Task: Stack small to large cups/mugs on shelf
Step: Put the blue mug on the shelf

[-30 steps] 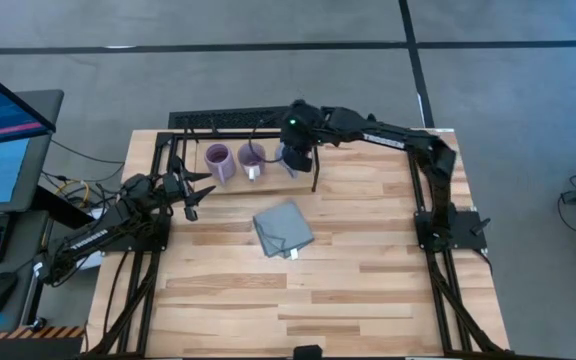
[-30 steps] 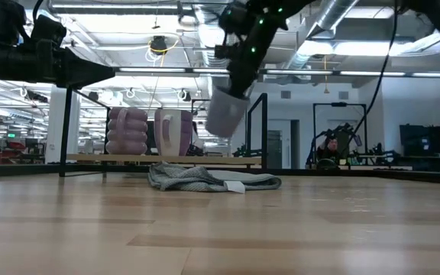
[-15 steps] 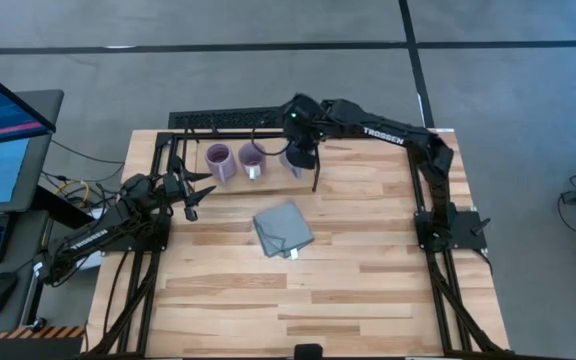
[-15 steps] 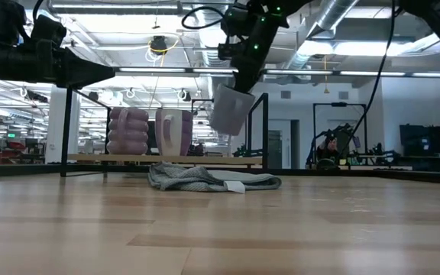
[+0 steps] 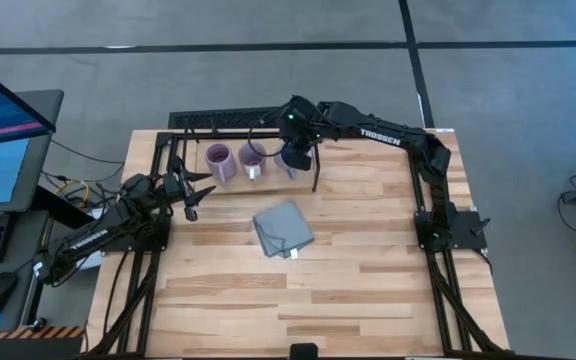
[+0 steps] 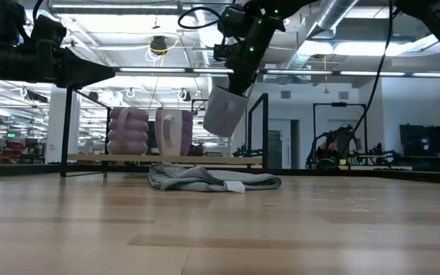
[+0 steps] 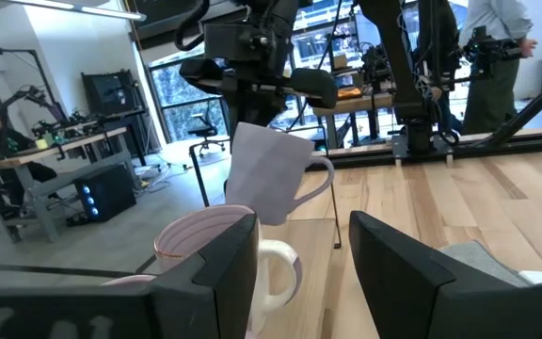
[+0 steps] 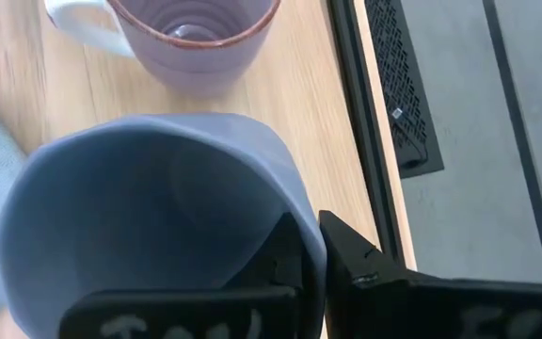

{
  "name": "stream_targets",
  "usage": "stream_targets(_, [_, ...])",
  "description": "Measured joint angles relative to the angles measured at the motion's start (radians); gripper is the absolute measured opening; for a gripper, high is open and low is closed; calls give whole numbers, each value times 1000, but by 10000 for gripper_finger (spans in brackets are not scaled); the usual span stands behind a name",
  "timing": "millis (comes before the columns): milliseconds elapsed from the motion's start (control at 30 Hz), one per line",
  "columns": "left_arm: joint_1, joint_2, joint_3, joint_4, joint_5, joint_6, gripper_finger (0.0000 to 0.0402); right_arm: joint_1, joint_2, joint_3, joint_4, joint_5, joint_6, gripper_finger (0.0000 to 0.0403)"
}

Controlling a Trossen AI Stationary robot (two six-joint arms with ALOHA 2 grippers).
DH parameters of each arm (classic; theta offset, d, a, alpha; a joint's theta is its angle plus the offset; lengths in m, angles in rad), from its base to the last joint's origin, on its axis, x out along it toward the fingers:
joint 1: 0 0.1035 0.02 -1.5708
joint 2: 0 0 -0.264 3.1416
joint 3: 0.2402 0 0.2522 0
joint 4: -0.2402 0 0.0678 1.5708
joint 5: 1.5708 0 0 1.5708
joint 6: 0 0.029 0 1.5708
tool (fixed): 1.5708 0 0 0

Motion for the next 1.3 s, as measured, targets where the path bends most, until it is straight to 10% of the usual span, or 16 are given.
stream_targets(1300, [0, 0, 0, 0, 1, 0, 162, -14, 29, -51, 102, 22, 47, 25])
